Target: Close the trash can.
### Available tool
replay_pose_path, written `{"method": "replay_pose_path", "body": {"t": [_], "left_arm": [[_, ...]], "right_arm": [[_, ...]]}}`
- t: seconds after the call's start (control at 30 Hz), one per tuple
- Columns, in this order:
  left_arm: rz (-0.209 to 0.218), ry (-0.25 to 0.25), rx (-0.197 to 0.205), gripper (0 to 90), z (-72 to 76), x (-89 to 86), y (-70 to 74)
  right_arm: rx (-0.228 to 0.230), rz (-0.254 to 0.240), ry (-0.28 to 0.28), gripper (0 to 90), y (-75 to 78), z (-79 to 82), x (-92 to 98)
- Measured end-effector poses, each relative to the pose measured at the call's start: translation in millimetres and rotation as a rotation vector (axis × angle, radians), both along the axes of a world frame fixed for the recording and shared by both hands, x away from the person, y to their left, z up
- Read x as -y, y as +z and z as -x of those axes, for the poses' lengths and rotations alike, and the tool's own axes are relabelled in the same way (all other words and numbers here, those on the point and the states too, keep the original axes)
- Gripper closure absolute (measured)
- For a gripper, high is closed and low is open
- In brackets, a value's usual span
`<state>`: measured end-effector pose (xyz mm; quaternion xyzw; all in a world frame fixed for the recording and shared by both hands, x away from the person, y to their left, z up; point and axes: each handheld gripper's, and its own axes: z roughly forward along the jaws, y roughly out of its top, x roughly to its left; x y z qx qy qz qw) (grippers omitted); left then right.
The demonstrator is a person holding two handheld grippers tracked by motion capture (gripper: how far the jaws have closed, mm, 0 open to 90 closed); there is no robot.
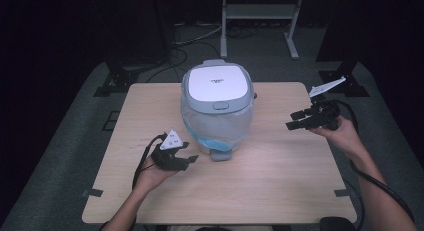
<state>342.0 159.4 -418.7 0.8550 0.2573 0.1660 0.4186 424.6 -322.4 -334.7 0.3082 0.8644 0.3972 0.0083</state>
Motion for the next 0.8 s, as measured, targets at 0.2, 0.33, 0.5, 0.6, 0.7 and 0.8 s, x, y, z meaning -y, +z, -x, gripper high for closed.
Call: {"method": "replay_pose_path", "body": {"t": [0.2, 0.33, 0.5, 0.6, 0.7, 0.8], "left_arm": [[0.014, 0.039, -0.008, 36.2, -2.0, -13.4, -1.0], [0.018, 0.061, -0.023, 33.7, -1.6, -20.8, -6.2], [0.012, 0.071, -0.041, 31.2, -0.4, -25.7, -13.9], [0.017, 0.082, -0.044, 30.2, 0.0, -28.1, -16.6], [0.017, 0.093, -0.047, 29.1, 0.5, -30.9, -18.0], [0.02, 0.104, -0.047, 27.8, 1.0, -34.8, -18.1]], "right_arm": [[-0.005, 0.004, -0.016, 36.6, -10.5, 4.1, 5.0], [-0.014, -0.002, -0.025, 36.6, -18.7, 6.7, 7.9], [-0.031, -0.005, -0.027, 36.7, -28.5, 8.5, 9.5], [-0.041, -0.001, -0.027, 36.7, -35.5, 10.1, 8.7], [-0.048, 0.004, -0.025, 36.7, -41.4, 12.5, 7.8], [-0.053, 0.008, -0.022, 36.7, -45.8, 14.9, 7.3]]}}
